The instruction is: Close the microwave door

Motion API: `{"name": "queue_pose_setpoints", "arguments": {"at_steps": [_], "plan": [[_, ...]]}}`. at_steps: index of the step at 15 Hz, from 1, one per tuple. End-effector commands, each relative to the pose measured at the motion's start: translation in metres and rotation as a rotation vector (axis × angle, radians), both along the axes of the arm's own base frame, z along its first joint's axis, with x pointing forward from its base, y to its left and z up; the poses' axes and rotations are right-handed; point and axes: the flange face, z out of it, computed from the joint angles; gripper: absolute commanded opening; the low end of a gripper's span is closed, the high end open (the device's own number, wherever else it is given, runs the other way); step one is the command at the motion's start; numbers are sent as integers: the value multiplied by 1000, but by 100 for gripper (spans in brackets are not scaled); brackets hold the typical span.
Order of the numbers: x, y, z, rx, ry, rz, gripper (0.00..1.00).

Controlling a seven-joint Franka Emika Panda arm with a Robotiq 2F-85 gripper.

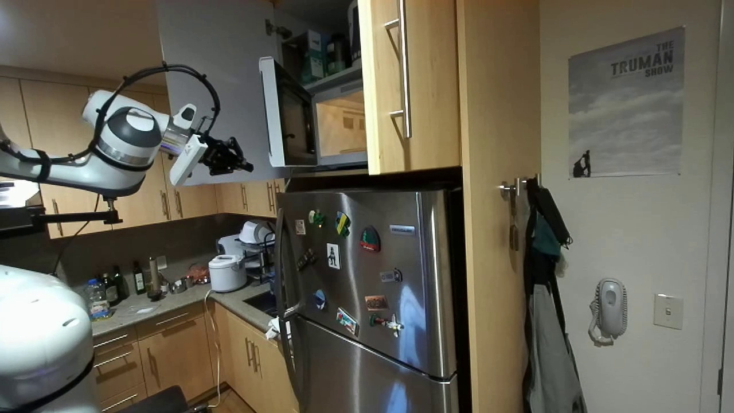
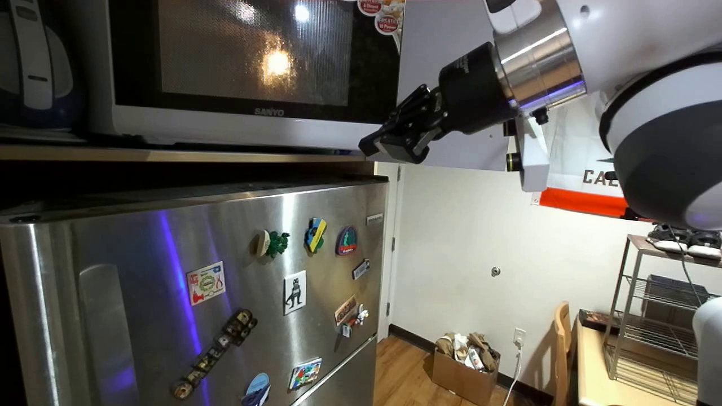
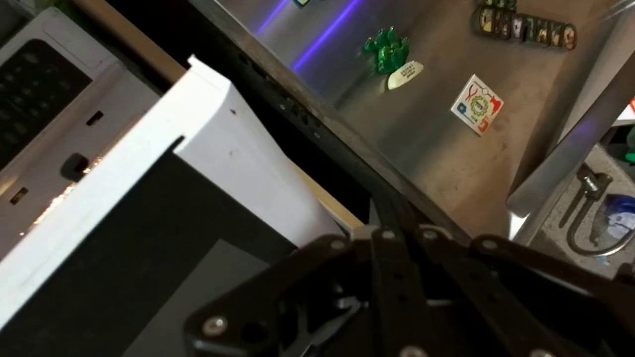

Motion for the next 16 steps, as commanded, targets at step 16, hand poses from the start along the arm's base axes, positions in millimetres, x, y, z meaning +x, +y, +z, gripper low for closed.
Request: {"name": "queue_pose_setpoints", "arguments": {"at_steps": [16], "plan": [[30,-50,3,184,-132,-164,0]]}}
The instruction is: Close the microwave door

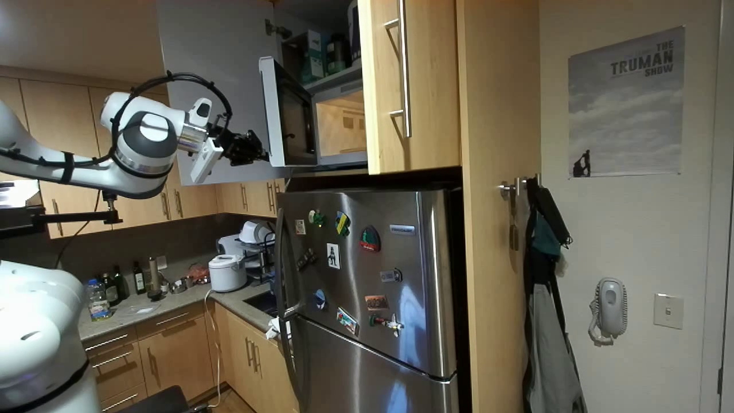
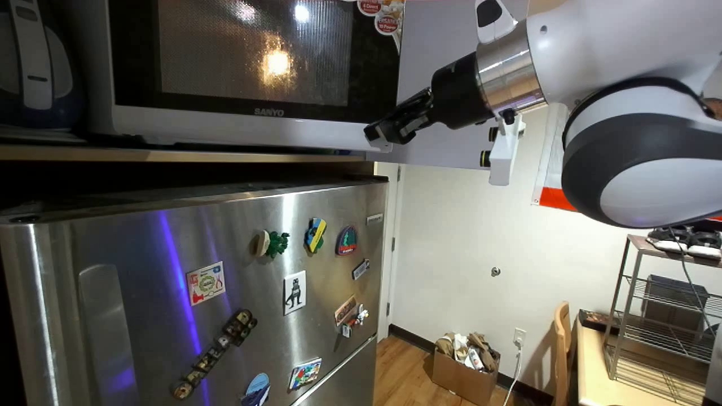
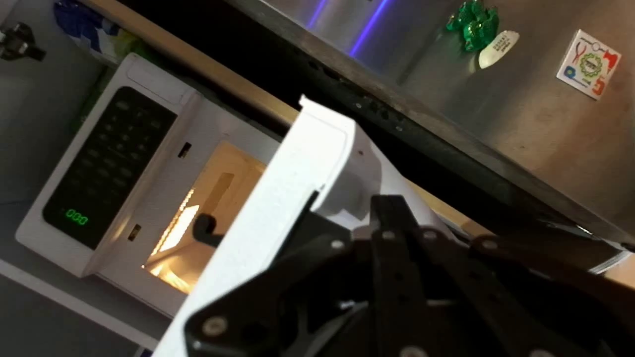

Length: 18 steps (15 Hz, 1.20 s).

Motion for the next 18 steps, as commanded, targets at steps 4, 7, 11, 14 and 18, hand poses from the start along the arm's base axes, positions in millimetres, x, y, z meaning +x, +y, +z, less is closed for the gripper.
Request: {"name": "queue_pose_setpoints", "arguments": {"at_steps": [4,7,11,14,18], "plan": [[7,-16,-3,40,-34,-67,0],[12,-19,-3,45,-33,-88,0],[23,-13,-5,39,-15,-108,0],[35,3,-8,25,6,-122,0],[49,25,-6,14,8,-135,0]]}}
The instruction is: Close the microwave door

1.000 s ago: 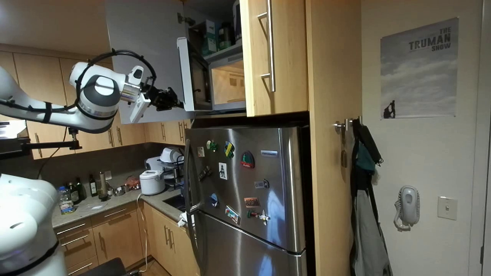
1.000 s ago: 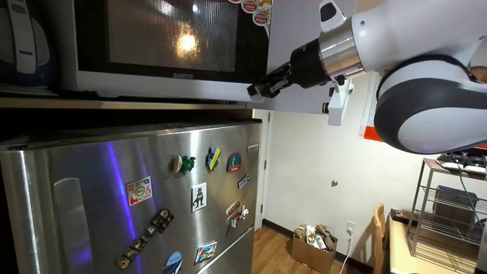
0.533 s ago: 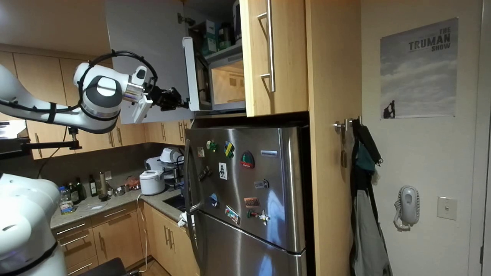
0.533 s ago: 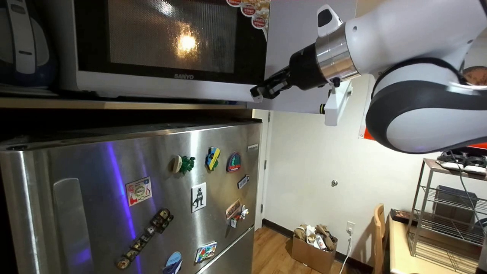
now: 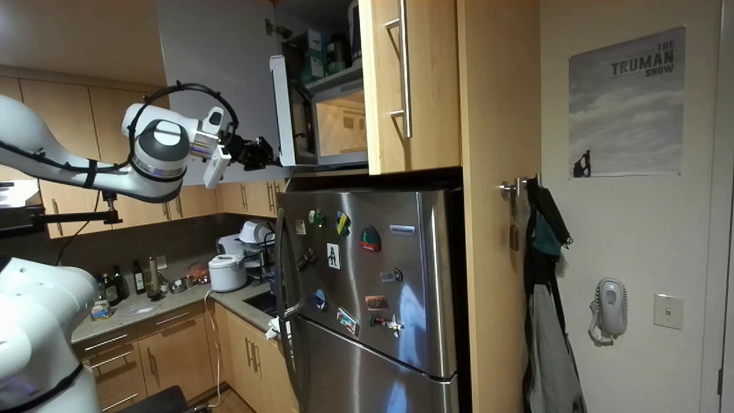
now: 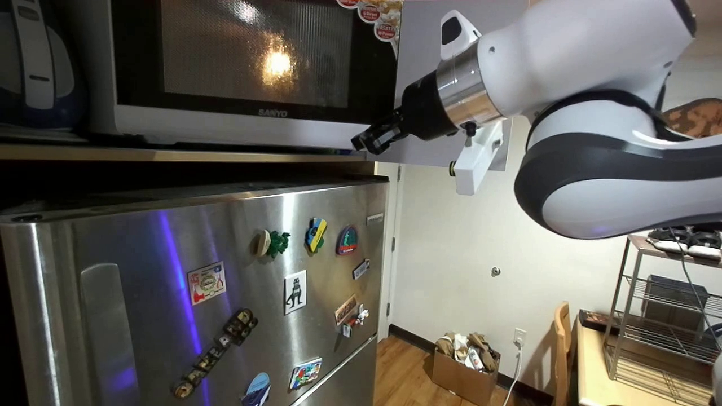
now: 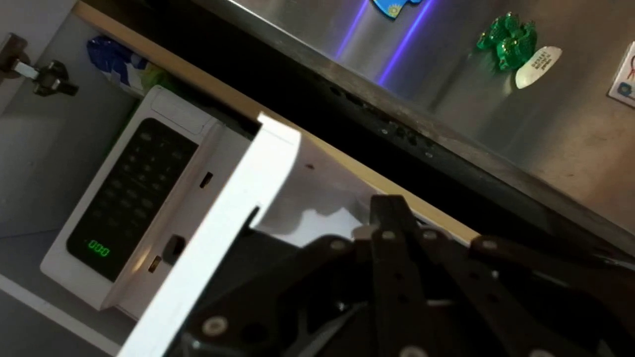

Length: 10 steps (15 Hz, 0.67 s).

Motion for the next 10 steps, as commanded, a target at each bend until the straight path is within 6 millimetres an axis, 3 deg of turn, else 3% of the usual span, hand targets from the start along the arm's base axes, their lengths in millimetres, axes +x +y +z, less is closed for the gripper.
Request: {"name": "queue_pose_setpoints", "arguments": {"at_steps": [1,4,8,9,10], "plan": [[18,15,10,18,-5,-27,0],[20,17,11,26,-28,-26,0],[13,3,-6,19,-22,-47,2],[16,10,3,10,-12,-32,2],[16,8,-2,9,-4,-37,2]]}}
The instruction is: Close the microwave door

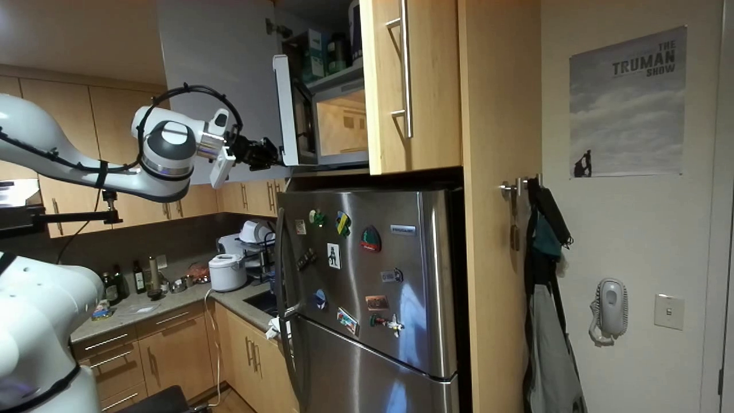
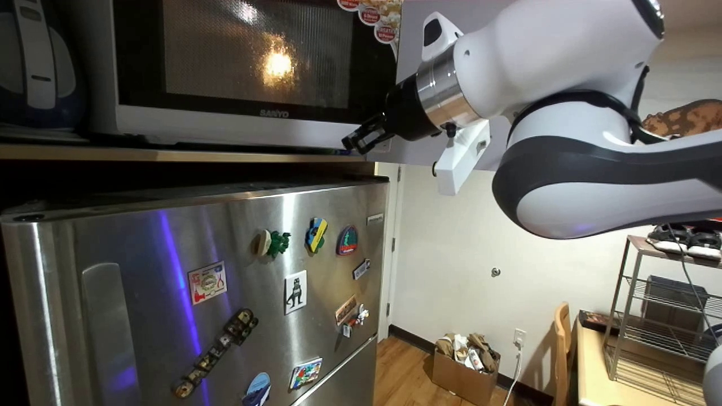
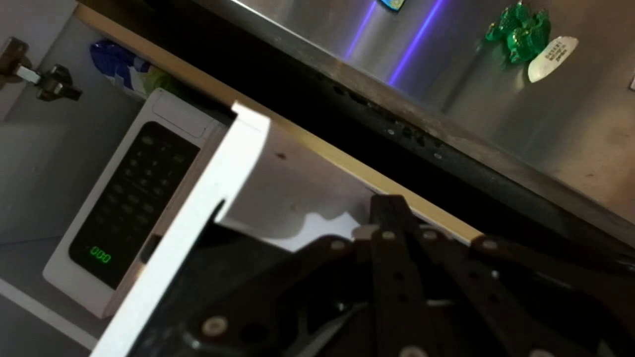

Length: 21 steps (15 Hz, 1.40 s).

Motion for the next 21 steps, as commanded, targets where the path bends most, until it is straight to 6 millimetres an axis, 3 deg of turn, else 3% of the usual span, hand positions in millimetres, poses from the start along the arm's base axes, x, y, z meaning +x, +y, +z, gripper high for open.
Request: {"name": "queue_pose_setpoints", "arguments": {"at_steps": [1,6,12,21], "plan": [[0,-2,-2,0,6,-3,2],[0,-2,1,11,-3,1,4],[4,4,31,13,-74,8,2],[44,-22,56,0,-104,-94,2]]}}
